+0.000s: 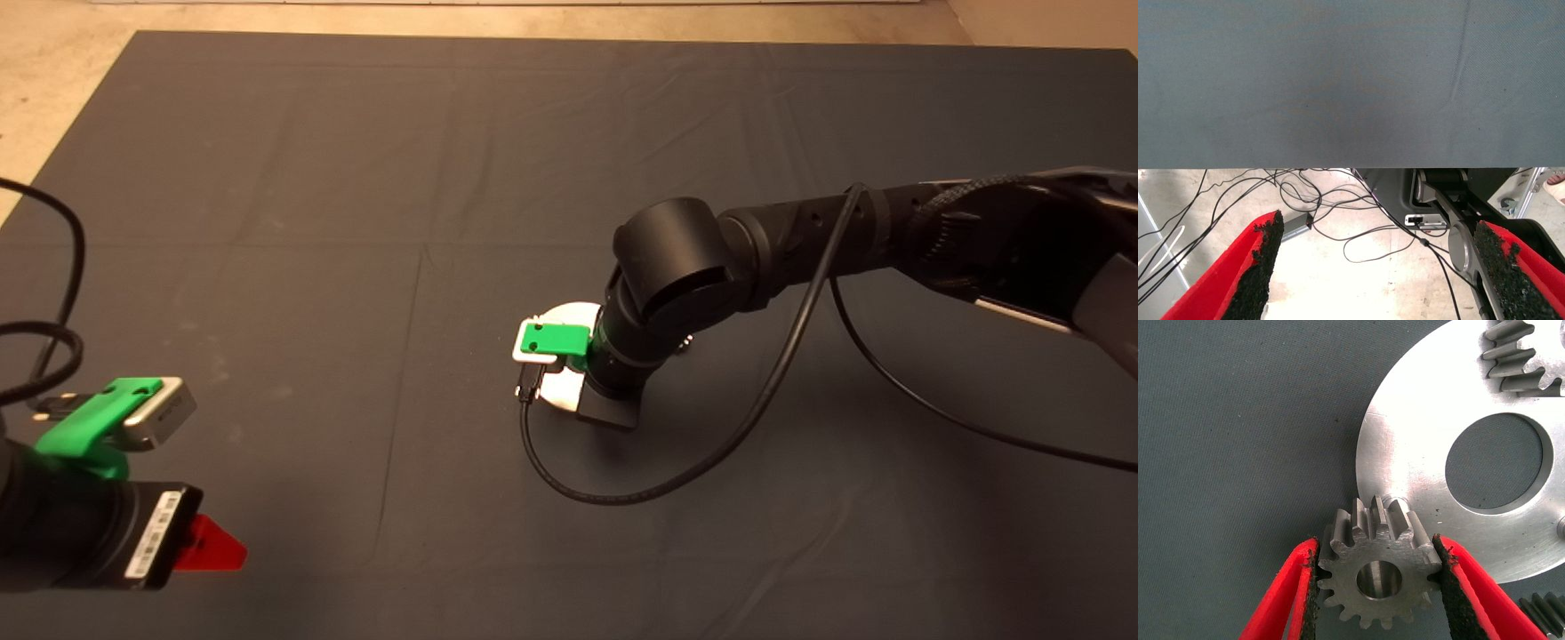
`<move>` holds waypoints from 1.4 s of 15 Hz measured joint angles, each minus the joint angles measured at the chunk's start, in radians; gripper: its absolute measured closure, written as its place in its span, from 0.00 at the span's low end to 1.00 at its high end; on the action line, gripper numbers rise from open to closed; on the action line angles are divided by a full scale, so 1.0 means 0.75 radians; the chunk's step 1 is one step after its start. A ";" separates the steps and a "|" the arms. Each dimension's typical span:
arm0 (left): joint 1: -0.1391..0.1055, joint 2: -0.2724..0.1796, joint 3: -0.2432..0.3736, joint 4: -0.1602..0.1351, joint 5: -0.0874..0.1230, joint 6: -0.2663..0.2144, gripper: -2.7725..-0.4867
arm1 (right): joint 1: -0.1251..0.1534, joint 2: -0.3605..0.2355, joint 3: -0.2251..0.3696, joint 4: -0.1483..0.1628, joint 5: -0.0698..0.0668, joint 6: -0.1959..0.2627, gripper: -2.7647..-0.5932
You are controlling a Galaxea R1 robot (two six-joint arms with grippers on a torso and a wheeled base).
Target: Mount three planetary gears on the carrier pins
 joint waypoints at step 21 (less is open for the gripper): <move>0.000 -0.001 0.000 0.000 0.000 0.000 0.32 | 0.001 0.005 -0.046 -0.067 0.024 0.001 0.78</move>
